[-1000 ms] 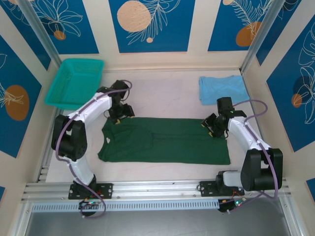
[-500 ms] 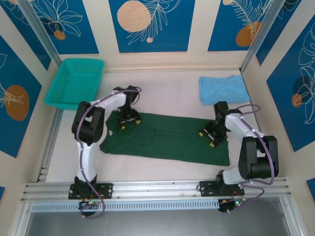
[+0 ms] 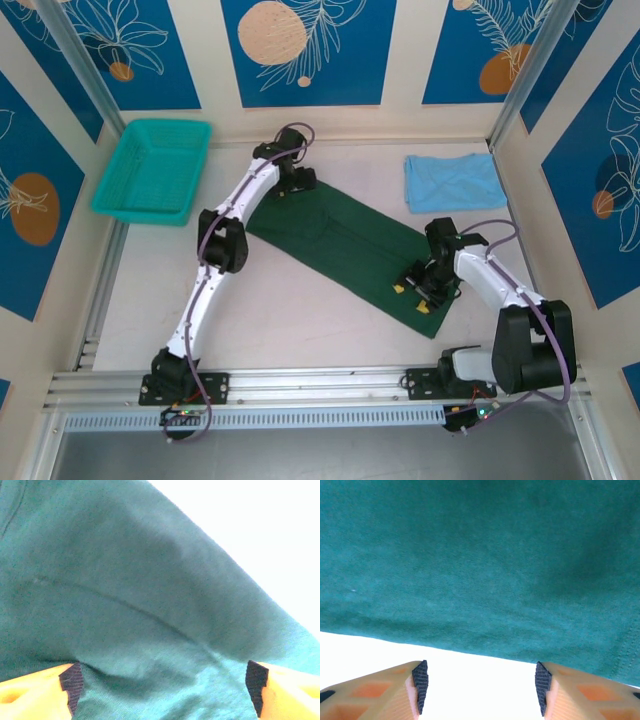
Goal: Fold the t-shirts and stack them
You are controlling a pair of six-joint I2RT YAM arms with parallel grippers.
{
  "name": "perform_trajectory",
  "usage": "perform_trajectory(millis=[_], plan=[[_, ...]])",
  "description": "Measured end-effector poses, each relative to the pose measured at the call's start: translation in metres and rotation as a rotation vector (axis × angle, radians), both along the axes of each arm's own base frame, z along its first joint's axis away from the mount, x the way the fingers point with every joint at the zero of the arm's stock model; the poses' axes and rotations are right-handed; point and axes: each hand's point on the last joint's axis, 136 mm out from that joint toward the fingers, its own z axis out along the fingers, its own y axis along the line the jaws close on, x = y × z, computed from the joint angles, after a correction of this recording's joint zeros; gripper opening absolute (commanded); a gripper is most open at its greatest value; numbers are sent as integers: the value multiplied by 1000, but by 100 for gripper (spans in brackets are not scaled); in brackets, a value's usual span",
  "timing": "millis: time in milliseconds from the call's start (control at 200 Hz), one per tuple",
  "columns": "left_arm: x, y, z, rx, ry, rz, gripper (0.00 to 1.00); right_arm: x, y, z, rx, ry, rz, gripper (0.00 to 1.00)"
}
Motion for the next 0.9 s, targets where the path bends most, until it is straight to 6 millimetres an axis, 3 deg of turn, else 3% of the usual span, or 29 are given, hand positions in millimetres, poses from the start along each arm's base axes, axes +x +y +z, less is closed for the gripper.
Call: perform_trajectory(millis=[190, 305, 465, 565, 675, 830, 900], plan=[[17, -21, 32, -113, -99, -38, 94, 0, 4, -9, 0, 28, 20, 58], [10, -16, 79, -122, -143, -45, 96, 0, 11, -19, 0, 52, 25, 58], [-36, 18, 164, -87, -188, -14, 97, -7, 30, -38, -8, 121, 43, 58], [-75, 43, 187, -64, -185, 6, 98, -16, 44, -43, -19, 170, 47, 57], [-106, 70, 164, -24, -106, 31, 96, -22, 63, -44, -27, 202, 53, 56], [-120, 113, 81, 41, 101, 108, 92, -31, 108, -44, -19, 275, 93, 56], [-118, 124, 53, 60, 165, 130, 91, -32, 134, -43, -11, 299, 123, 56]])
